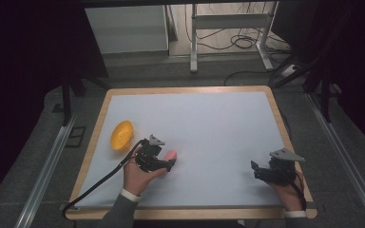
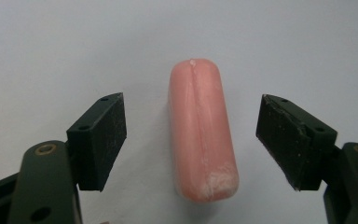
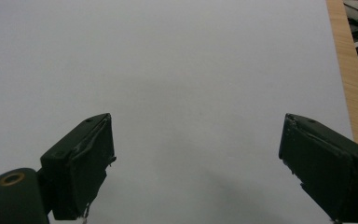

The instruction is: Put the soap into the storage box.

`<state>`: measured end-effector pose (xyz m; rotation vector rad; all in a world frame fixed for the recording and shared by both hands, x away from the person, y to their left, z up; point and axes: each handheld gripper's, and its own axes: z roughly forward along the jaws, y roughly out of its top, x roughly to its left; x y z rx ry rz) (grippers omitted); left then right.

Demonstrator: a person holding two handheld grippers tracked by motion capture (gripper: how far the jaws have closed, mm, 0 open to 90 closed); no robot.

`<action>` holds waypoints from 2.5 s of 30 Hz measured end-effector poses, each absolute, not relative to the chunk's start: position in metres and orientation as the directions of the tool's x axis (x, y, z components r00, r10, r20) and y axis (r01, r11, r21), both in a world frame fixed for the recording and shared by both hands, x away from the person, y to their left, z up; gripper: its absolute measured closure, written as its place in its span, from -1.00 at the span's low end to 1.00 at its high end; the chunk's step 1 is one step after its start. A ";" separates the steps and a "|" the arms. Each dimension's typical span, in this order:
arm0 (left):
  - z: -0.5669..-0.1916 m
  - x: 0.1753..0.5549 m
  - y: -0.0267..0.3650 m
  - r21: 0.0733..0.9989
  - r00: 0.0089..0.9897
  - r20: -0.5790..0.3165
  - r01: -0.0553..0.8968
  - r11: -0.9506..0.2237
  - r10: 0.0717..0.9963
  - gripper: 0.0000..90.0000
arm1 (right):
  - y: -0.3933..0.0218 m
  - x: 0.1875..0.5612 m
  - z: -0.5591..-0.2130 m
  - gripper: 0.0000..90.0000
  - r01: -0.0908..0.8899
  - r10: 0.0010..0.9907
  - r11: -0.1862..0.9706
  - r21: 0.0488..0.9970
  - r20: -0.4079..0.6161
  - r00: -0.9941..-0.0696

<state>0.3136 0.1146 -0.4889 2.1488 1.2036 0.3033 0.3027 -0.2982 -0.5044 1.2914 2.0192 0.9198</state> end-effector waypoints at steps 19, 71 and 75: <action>-0.507 0.323 0.105 0.604 0.552 -0.113 0.699 -0.384 0.826 -0.17 | -0.300 0.304 -0.507 -0.78 0.544 0.927 0.293 0.787 -0.095 -0.362; -0.484 0.316 0.121 0.653 0.553 -0.147 0.677 -0.340 0.820 0.33 | -0.304 0.304 -0.506 -0.78 0.542 0.931 0.287 0.790 -0.098 -0.351; -0.478 0.315 0.126 0.660 0.554 -0.145 0.672 -0.337 0.820 0.33 | -0.304 0.304 -0.506 -0.78 0.541 0.931 0.288 0.790 -0.098 -0.352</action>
